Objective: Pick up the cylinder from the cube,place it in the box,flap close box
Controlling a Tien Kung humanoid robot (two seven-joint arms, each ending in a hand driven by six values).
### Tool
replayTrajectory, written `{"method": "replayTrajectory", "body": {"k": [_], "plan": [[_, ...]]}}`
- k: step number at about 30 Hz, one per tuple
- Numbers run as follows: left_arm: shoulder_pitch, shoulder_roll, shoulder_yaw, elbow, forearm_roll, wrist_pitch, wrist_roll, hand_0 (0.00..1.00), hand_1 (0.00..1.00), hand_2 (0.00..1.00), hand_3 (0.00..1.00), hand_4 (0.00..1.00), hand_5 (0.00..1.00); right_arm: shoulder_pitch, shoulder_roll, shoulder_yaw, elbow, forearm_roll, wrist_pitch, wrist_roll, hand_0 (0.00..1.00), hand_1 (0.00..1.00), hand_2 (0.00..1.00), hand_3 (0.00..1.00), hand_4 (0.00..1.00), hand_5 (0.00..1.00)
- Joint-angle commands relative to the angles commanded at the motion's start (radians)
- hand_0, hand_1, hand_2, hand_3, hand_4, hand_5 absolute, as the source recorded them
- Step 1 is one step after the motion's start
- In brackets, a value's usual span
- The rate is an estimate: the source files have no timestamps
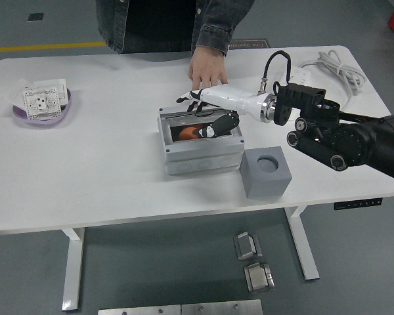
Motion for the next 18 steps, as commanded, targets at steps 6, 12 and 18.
{"method": "replayTrajectory", "body": {"k": [6,12,18], "plan": [[0.005,-0.006,0.000,0.001,0.001,-0.001,0.000,0.711,0.653,0.520,0.596,0.611,0.268,-0.038,-0.031,0.011,0.045,-0.016,0.005,-0.010,0.686,0.657,0.747,0.924,0.733,0.327],[0.008,-0.011,-0.003,0.001,0.005,-0.001,0.001,0.710,0.653,0.520,0.596,0.611,0.268,-0.079,-0.044,0.056,0.050,-0.029,0.008,-0.013,0.676,0.655,0.745,0.923,0.732,0.325],[0.017,-0.017,0.008,0.006,-0.008,-0.001,0.001,0.710,0.653,0.520,0.596,0.611,0.267,-0.131,-0.116,0.177,0.116,-0.116,0.037,-0.045,0.668,0.648,0.743,0.923,0.730,0.324]]}}
